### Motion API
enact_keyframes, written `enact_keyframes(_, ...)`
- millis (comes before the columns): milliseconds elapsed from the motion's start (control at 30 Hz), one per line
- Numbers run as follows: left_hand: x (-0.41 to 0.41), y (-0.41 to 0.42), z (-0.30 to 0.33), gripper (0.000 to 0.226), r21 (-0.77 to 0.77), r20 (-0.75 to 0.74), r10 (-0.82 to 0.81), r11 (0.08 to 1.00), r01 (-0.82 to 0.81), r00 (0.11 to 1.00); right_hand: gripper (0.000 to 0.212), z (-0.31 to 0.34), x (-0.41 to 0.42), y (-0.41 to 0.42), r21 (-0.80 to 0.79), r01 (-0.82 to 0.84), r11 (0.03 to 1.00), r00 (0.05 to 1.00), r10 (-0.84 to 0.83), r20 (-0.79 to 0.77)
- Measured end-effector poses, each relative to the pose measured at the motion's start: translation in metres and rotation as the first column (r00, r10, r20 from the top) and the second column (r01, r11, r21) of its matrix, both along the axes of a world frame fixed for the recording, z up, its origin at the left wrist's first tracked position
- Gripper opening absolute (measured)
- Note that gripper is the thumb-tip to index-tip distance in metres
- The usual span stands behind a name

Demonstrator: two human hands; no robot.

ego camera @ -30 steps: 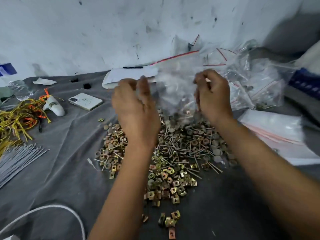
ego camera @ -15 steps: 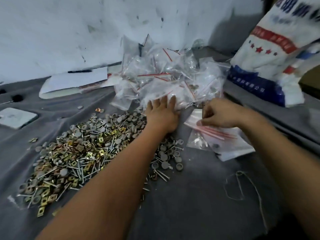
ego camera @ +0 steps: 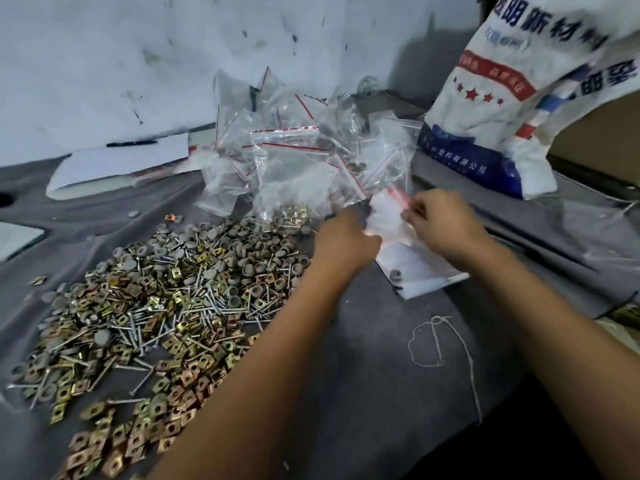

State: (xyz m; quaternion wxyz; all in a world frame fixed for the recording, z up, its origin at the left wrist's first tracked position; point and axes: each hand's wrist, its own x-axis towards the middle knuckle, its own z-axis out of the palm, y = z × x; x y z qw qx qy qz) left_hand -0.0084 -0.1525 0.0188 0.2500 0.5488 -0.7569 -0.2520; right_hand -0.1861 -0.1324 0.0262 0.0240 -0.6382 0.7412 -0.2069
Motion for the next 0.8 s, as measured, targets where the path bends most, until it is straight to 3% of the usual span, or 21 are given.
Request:
enact_keyframes(167, -0.005, 0.011, -0.006, 0.033, 0.014, 0.011, 0.014, 1.000, -0.014, 1.000, 0.022, 0.006, -0.008, 0.002, -0.194, 0.210, 0.958, 0.949, -0.152, 0.276)
enact_keyframes(267, -0.010, 0.018, -0.001, 0.018, -0.054, -0.111, 0.061, 0.996, -0.067, 0.992, 0.027, 0.007, -0.004, 0.004, -0.233, 0.244, 0.942, 0.924, -0.153, 0.351)
enact_keyframes(333, -0.014, 0.020, 0.003, 0.017, 0.107, -0.330, 0.133, 0.989, -0.103, 0.935, 0.024, 0.006, 0.000, 0.005, -0.196, 0.172, 0.965, 0.927, -0.092, 0.363)
enact_keyframes(400, -0.018, 0.019, 0.005, 0.028, 0.403, -0.554, 0.261, 0.915, -0.020, 0.790, 0.031, 0.002, 0.005, 0.002, -0.135, 0.065, 0.989, 0.929, -0.010, 0.369)
enact_keyframes(467, -0.019, 0.017, 0.004, 0.031, 0.543, -0.663, 0.382, 0.838, 0.062, 0.644, 0.046, 0.001, 0.010, 0.002, -0.088, -0.014, 0.996, 0.914, 0.049, 0.402)
enact_keyframes(533, -0.016, 0.015, 0.002, 0.020, 0.571, -0.680, 0.457, 0.821, 0.023, 0.573, 0.053, -0.001, 0.011, 0.002, -0.071, -0.064, 0.995, 0.903, 0.088, 0.421)
enact_keyframes(633, -0.007, 0.012, -0.003, 0.022, 0.556, -0.642, 0.506, 0.825, -0.104, 0.576, 0.046, -0.005, 0.009, 0.002, -0.027, -0.078, 0.997, 0.926, 0.083, 0.369)
enact_keyframes(800, 0.012, 0.009, -0.002, 0.020, 0.507, -0.626, 0.505, 0.842, -0.182, 0.594, 0.026, -0.001, 0.006, 0.007, -0.073, 0.114, 0.991, 0.872, -0.065, 0.485)
